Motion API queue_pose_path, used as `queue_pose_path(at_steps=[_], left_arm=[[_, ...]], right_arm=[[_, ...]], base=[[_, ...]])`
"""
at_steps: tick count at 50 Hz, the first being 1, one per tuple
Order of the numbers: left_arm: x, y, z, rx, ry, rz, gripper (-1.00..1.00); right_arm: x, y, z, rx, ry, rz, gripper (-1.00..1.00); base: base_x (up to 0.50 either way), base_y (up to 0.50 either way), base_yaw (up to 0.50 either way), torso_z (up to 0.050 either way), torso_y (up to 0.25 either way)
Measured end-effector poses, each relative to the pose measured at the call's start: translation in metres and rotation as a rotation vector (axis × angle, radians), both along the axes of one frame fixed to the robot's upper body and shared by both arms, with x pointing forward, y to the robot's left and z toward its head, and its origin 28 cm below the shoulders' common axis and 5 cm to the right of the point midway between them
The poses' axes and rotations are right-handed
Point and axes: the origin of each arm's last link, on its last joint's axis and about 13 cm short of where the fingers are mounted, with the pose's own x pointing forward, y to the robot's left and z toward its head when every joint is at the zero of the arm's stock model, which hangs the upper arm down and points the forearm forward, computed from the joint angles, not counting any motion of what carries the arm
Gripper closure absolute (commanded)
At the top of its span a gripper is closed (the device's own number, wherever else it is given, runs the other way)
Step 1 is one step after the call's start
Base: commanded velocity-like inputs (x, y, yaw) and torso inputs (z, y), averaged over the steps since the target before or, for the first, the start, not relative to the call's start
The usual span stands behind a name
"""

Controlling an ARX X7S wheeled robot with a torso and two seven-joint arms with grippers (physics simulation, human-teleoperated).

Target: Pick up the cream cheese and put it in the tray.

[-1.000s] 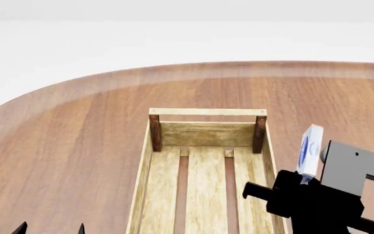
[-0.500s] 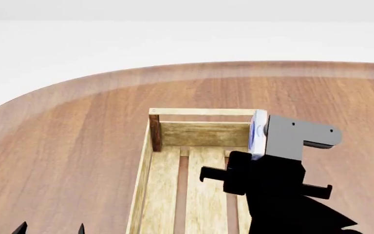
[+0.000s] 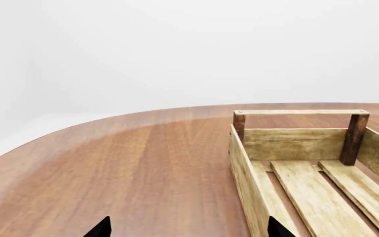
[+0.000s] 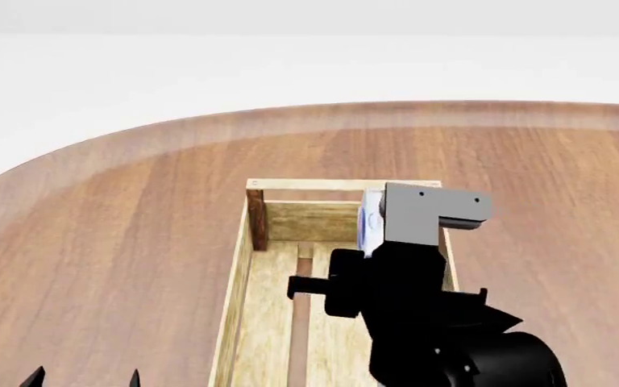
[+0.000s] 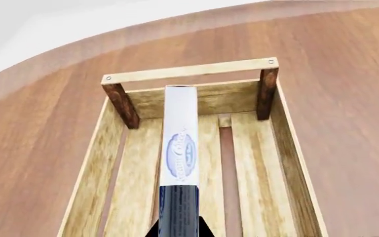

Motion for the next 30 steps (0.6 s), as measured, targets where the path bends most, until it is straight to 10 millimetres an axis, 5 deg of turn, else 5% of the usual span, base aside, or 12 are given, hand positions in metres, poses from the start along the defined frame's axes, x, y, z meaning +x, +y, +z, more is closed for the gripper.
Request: queue_pose_path(at_steps=[30], left_arm=[[0.001, 0.000, 0.000, 0.000, 0.000, 0.000, -1.00]], right_arm=[[0.007, 0.012, -0.006, 0.033, 0.030, 0.036, 1.00]], base=[[0.00, 0.00, 0.00, 0.001, 0.000]])
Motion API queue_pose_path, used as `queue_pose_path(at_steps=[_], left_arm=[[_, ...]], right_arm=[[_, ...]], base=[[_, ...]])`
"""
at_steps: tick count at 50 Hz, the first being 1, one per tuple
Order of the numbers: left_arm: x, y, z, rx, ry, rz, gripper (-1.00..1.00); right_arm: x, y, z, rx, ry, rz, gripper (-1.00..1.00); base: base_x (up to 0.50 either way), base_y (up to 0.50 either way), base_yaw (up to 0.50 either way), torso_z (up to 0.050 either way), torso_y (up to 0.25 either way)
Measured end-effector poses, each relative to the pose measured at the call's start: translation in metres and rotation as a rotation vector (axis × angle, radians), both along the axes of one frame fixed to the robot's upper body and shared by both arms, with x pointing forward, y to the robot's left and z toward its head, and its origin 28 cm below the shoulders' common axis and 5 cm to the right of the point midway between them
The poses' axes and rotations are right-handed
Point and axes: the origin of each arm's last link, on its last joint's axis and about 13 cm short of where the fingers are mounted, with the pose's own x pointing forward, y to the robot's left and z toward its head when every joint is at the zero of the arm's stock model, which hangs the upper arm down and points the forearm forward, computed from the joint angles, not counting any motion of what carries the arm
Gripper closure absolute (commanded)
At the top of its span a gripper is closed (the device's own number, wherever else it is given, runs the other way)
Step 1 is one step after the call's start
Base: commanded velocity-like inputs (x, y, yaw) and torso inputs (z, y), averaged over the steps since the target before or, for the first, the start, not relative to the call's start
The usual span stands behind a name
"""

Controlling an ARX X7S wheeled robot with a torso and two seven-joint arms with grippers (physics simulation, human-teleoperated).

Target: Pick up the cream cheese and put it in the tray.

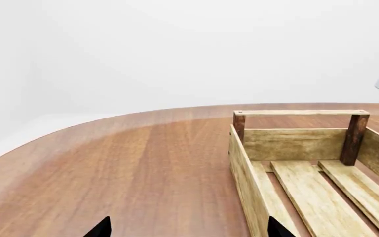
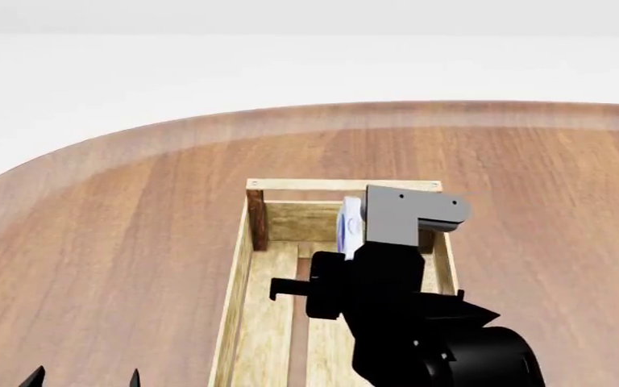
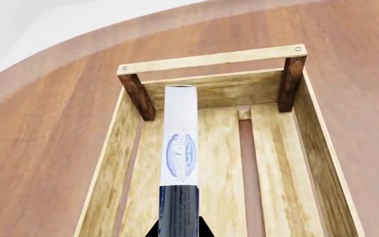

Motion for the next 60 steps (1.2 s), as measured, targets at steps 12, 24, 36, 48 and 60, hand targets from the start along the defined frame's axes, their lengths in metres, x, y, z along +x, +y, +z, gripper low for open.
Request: queue_pose_path(at_steps=[12, 24, 36, 48, 60], left_arm=[[0.000, 0.000, 0.000, 0.001, 0.000, 0.000, -1.00], [0.000, 0.000, 0.000, 0.001, 0.000, 0.000, -1.00], [0.000, 0.000, 0.000, 0.002, -0.001, 0.001, -1.00], [0.000, 0.000, 0.000, 0.001, -0.001, 0.000, -1.00], [0.000, 0.000, 0.000, 0.001, 0.000, 0.001, -1.00]], right_arm=[[0.014, 0.001, -0.008, -0.013, 0.040, -0.030, 1.00], [0.032, 0.001, -0.018, -0.013, 0.089, -0.044, 1.00], [0.038, 0.011, -0.029, -0.013, 0.146, 0.001, 1.00], [0.038, 0.008, -0.035, -0.041, 0.175, -0.026, 1.00], [0.036, 0.004, -0.041, -0.058, 0.196, -0.040, 1.00]], base=[[0.00, 0.00, 0.00, 0.000, 0.001], [0.00, 0.00, 0.00, 0.000, 0.001], [0.00, 0.00, 0.00, 0.000, 0.000], [0.00, 0.00, 0.00, 0.000, 0.001], [0.00, 0.00, 0.00, 0.001, 0.000]])
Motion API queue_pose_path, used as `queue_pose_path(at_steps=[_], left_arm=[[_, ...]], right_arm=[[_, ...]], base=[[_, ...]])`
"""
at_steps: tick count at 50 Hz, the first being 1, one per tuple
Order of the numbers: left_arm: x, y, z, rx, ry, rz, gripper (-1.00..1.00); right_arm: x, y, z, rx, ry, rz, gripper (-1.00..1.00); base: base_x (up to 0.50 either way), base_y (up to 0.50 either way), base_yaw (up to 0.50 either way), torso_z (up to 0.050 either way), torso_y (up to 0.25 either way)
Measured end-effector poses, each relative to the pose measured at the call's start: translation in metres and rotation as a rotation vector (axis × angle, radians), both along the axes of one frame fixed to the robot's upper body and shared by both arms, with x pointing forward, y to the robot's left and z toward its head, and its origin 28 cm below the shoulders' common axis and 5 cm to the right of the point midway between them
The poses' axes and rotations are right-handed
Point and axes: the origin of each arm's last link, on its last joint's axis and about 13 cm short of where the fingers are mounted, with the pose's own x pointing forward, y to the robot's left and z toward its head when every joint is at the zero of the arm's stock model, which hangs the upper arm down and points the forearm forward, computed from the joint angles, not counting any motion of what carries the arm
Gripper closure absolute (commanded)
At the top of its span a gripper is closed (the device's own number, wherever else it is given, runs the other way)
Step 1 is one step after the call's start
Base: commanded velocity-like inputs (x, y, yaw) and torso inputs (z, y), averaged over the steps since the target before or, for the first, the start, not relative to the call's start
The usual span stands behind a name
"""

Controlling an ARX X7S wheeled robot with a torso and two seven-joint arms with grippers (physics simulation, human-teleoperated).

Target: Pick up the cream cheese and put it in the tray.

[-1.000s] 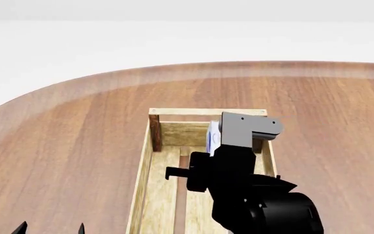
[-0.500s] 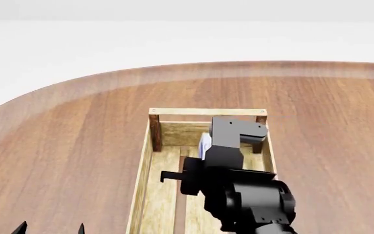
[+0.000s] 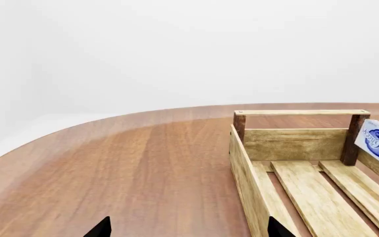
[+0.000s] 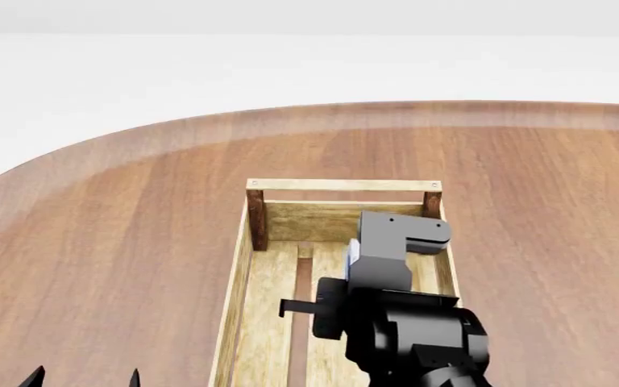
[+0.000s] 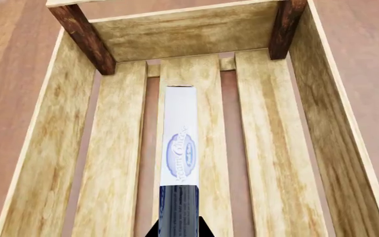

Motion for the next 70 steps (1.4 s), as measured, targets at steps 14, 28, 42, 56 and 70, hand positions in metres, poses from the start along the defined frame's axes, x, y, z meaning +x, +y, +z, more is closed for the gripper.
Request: queue_pose_path(at_steps=[14, 28, 42, 56, 70], left_arm=[[0.000, 0.000, 0.000, 0.000, 0.001, 0.001, -1.00], [0.000, 0.000, 0.000, 0.000, 0.003, 0.002, -1.00], [0.000, 0.000, 0.000, 0.000, 0.003, 0.002, -1.00], [0.000, 0.000, 0.000, 0.002, 0.003, 0.001, -1.00], [0.000, 0.000, 0.000, 0.002, 0.002, 0.001, -1.00]], right_arm=[[-0.003, -0.004, -0.006, -0.008, 0.033, -0.006, 1.00], [-0.008, -0.005, -0.013, -0.010, 0.072, 0.010, 1.00], [-0.012, -0.005, -0.019, -0.025, 0.100, 0.014, 1.00], [-0.016, -0.004, -0.025, -0.042, 0.126, 0.037, 1.00], [-0.020, -0.003, -0.031, -0.059, 0.157, 0.032, 1.00]], base=[[0.00, 0.00, 0.00, 0.000, 0.001], [0.00, 0.00, 0.00, 0.000, 0.001], [0.00, 0.00, 0.00, 0.001, 0.000], [0.00, 0.00, 0.00, 0.000, 0.001], [0.00, 0.00, 0.00, 0.000, 0.000]])
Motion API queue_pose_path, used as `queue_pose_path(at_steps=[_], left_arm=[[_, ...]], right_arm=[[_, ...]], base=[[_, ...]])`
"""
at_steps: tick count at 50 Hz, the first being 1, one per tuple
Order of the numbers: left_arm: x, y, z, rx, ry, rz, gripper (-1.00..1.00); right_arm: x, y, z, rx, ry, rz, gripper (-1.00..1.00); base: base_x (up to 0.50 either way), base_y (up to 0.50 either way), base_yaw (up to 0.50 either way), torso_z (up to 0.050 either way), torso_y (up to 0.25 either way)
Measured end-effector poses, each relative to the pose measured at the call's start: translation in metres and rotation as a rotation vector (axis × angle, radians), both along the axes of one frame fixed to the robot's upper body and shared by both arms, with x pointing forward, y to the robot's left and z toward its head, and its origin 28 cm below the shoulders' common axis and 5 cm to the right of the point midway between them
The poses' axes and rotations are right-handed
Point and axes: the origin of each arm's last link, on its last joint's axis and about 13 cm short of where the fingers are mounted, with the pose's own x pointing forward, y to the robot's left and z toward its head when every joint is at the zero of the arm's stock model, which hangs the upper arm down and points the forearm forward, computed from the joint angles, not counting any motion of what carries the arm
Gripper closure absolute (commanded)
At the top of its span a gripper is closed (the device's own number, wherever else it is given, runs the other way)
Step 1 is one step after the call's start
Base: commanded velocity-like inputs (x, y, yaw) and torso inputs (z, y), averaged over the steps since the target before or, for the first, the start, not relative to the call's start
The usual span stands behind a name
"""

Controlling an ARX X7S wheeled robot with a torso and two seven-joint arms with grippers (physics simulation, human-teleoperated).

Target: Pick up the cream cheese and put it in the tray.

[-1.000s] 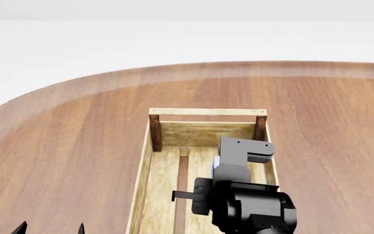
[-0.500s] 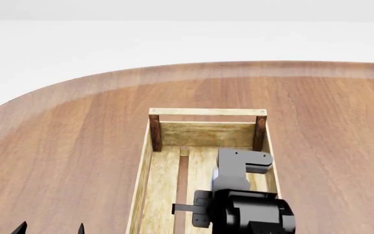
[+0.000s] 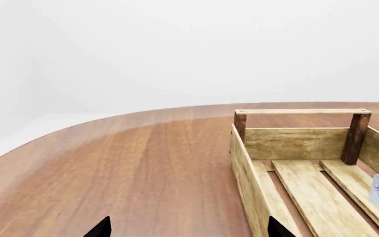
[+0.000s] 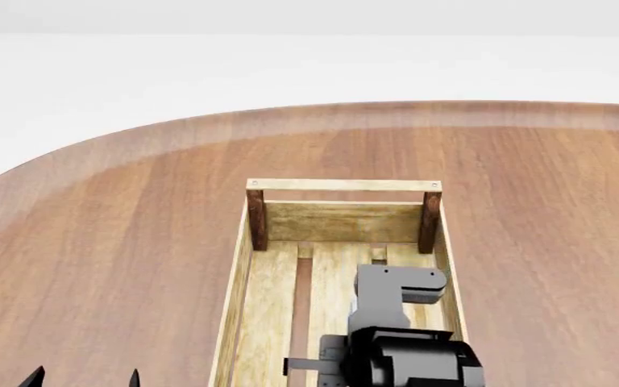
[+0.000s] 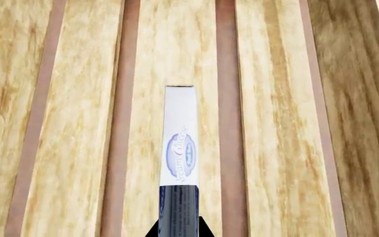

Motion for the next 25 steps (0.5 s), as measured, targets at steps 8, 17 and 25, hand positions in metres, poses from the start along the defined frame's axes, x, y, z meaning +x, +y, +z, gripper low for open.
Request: queue_pose_path(at_steps=[8, 17, 25], left_arm=[[0.0001, -0.0001, -0.0002, 0.000, 0.000, 0.000, -1.00], [0.0001, -0.0001, -0.0004, 0.000, 0.000, 0.000, -1.00], [0.0002, -0.0001, -0.0004, 0.000, 0.001, 0.000, -1.00]], right_arm=[[-0.0026, 0.0006, -0.0035, -0.010, 0.017, 0.000, 1.00], [-0.0049, 0.0012, -0.0063, -0.017, 0.032, 0.005, 1.00], [-0.0065, 0.0024, -0.0081, -0.020, 0.042, 0.016, 1.00]], base=[[0.00, 0.00, 0.00, 0.000, 0.000], [0.00, 0.00, 0.00, 0.000, 0.001], [0.00, 0.00, 0.00, 0.000, 0.000]])
